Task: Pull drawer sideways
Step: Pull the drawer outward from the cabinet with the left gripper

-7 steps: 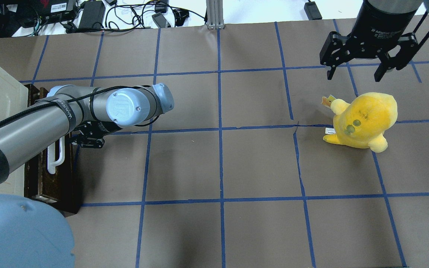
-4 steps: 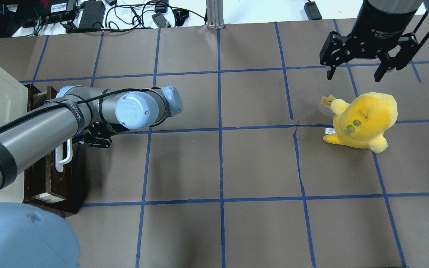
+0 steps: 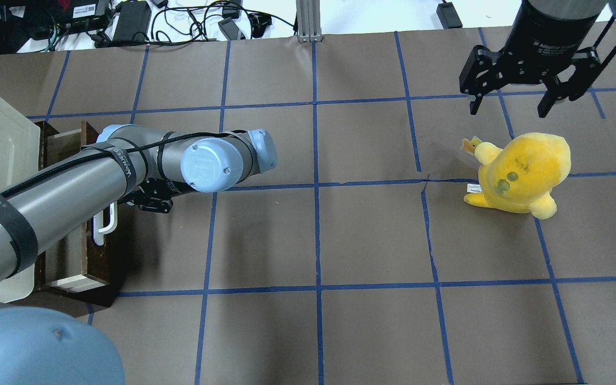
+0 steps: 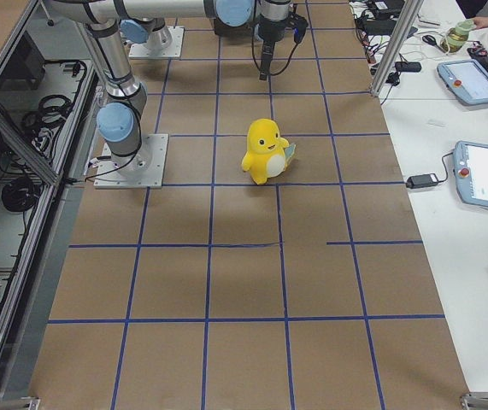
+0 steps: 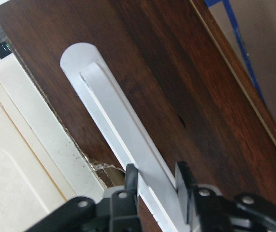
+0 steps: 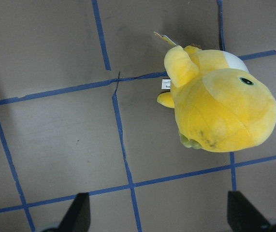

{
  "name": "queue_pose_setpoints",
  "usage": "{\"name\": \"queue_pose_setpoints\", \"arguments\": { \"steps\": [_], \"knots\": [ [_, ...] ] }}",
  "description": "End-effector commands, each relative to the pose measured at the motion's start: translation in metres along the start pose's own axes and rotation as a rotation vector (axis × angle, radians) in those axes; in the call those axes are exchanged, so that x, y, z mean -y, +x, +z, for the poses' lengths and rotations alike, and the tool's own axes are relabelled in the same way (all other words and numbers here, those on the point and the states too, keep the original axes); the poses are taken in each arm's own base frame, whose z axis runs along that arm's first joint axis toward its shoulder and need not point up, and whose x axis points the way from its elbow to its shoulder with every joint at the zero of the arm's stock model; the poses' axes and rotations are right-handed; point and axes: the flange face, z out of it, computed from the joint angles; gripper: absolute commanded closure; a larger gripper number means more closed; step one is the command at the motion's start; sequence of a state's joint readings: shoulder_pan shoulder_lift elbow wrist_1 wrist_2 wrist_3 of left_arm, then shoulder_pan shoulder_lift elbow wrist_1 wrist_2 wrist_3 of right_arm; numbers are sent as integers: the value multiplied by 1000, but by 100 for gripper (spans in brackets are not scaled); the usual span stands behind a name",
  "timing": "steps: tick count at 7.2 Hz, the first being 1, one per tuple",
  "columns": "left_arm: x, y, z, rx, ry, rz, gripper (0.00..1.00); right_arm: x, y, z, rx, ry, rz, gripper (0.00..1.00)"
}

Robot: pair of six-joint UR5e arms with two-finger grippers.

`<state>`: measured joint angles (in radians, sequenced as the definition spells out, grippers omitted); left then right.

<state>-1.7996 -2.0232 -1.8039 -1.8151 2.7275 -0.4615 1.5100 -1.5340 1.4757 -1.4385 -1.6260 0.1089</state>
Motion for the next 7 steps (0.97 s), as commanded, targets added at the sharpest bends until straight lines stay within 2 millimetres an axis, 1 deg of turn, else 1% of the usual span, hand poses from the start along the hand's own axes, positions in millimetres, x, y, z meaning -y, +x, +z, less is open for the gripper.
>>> {"name": "queue_pose_setpoints", "arguments": {
  "steps": [1, 4, 6, 7],
  "knots": [
    [-1, 3, -13, 6, 34, -15, 73, 0, 0, 0, 0, 0, -1, 0],
    [-3, 7, -23, 9, 53, -19, 73, 0, 0, 0, 0, 0, 1, 0],
    [-5, 11, -36, 17, 85, -33, 73, 0, 0, 0, 0, 0, 1, 0],
    [-6, 12, -37, 18, 88, -34, 73, 0, 0, 0, 0, 0, -1, 0]
  ]
}}
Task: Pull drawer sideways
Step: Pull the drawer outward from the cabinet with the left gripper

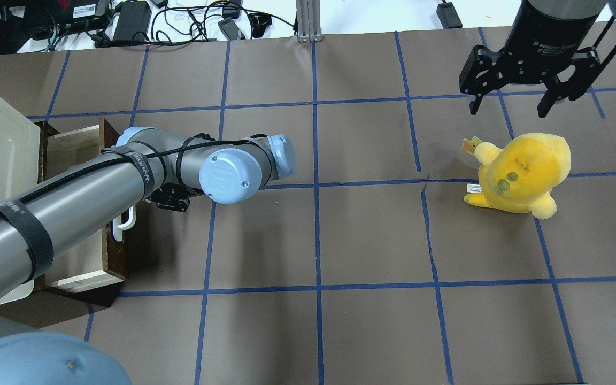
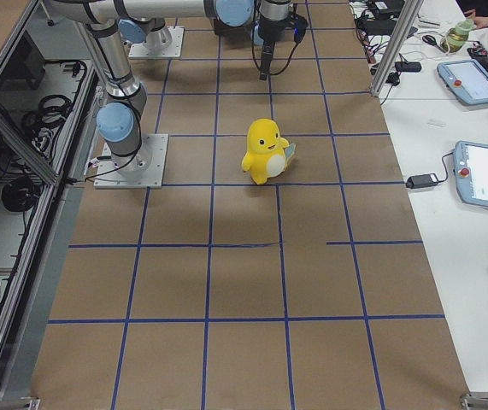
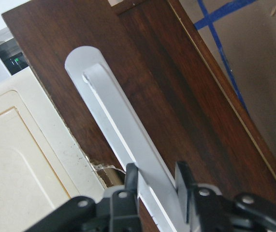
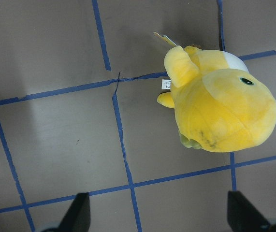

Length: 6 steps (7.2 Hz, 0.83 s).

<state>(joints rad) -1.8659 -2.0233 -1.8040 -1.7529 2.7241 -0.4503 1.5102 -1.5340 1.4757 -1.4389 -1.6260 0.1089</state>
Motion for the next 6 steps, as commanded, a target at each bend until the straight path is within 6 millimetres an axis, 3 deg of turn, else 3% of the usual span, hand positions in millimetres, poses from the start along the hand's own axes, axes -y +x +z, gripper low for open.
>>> {"name": "queue_pose_setpoints", "arguments": {
  "steps": [1, 2, 3, 4, 6],
  "knots": [
    [0, 2, -5, 6, 13, -6, 65, 0, 0, 0, 0, -1, -1, 0],
    [0, 1, -4, 5, 12, -17, 33, 0, 0, 0, 0, 0, -1, 0],
    [-2, -1, -6, 3, 14, -22, 24, 0, 0, 0, 0, 0, -1, 0],
    [-3, -3, -6, -1, 16, -35, 0, 0, 0, 0, 0, 0, -1, 0],
    [-10, -34, -29, -147, 48, -171, 0, 0, 0, 0, 0, 0, -1, 0]
  ]
}}
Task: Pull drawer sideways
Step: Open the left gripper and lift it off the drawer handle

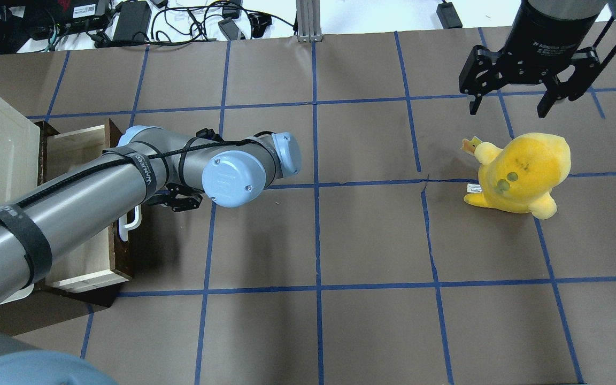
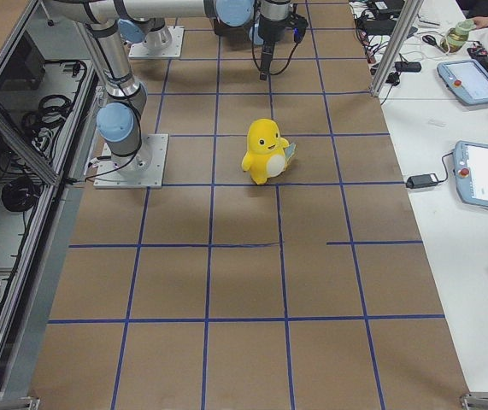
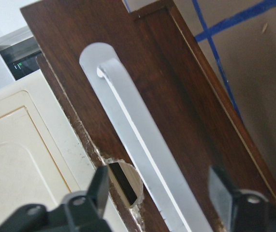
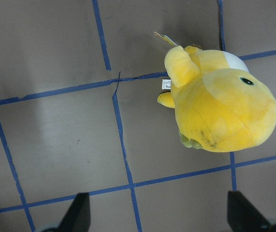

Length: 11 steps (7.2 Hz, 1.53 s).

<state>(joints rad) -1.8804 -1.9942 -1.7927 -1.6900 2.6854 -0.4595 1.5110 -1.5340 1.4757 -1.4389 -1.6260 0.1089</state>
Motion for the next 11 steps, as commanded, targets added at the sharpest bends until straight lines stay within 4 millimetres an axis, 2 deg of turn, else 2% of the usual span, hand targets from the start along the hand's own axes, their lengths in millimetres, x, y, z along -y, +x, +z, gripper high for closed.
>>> {"name": "queue_pose_setpoints", "arguments": {
  "steps": [1, 3, 4, 6, 7, 9, 10, 11],
  "knots": [
    [-5, -53, -35, -214, 20, -117, 0, 0, 0, 0, 0, 0, 0, 0],
    [-33, -125, -77, -535, 59, -209, 0, 0, 1, 0, 0, 0, 2, 0],
    [-51, -158, -89, -645, 102, -221, 0, 0, 0, 0, 0, -2, 0, 0],
    [-91, -212, -95, -924, 181, -230, 0, 0, 1, 0, 0, 0, 2, 0],
    [-103, -234, -88, -1078, 208, -243, 0, 0, 0, 0, 0, 0, 0, 0],
    [-124, -264, -55, -1229, 240, -253, 0, 0, 0, 0, 0, 0, 0, 0],
    [-126, -278, -34, -1265, 253, -262, 0, 0, 0, 0, 0, 0, 0, 0],
    [-127, -284, -23, -1271, 249, -281, 0, 0, 0, 0, 0, 0, 0, 0]
  ]
}}
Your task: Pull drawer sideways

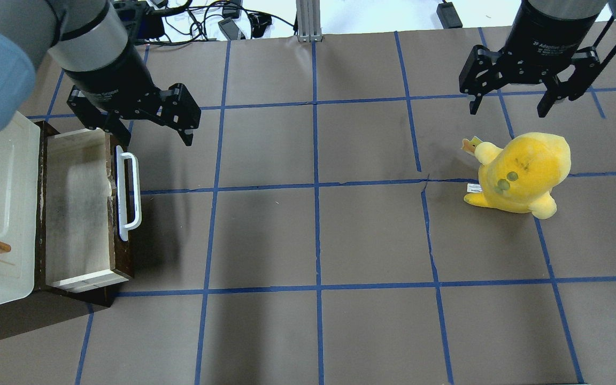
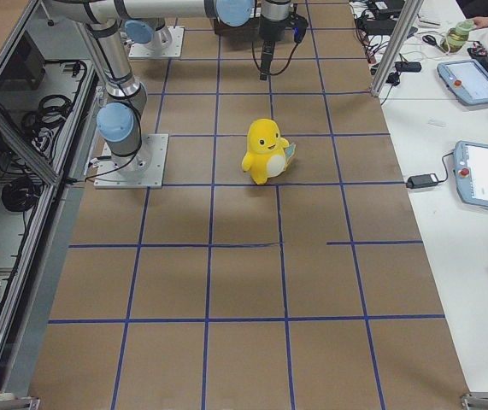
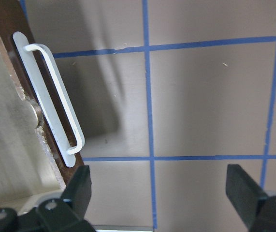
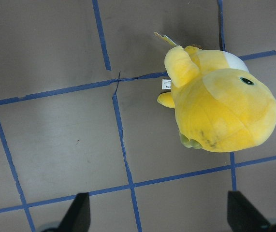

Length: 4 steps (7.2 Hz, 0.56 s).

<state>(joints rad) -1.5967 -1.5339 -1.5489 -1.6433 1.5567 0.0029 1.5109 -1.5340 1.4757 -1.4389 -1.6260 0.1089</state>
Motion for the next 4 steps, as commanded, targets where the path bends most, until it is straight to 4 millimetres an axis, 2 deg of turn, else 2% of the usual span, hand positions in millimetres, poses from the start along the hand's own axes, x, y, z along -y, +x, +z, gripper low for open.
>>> {"name": "queue_pose_setpoints", "arguments": {
  "steps": [1, 4],
  "knots": [
    [-2, -25, -14, -30, 30, -20, 0, 0, 0, 0, 0, 0, 0, 0],
    [-11, -33, -23, -28, 44, -52, 0, 0, 0, 0, 0, 0, 0, 0]
  ]
}}
